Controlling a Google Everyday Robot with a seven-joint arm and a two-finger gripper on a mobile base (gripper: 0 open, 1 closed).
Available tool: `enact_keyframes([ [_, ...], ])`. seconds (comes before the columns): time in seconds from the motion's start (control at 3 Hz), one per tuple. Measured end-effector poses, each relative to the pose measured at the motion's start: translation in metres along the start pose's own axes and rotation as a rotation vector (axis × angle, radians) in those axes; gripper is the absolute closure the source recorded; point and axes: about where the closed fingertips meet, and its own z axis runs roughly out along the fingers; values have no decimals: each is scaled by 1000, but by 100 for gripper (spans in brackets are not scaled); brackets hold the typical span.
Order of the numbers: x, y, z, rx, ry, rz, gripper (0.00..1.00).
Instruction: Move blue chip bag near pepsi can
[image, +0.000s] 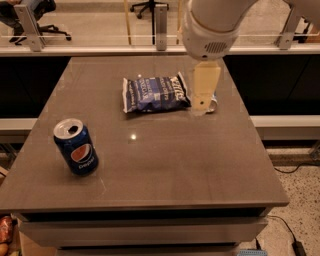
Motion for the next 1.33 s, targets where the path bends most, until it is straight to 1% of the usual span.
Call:
enact_keyframes([
  [0.33,-19,-13,26,-1,44,-17,0],
  [0.67,-30,-20,54,-20,80,-28,0],
  [1.33,-38,-29,102,-58,133,-27,0],
])
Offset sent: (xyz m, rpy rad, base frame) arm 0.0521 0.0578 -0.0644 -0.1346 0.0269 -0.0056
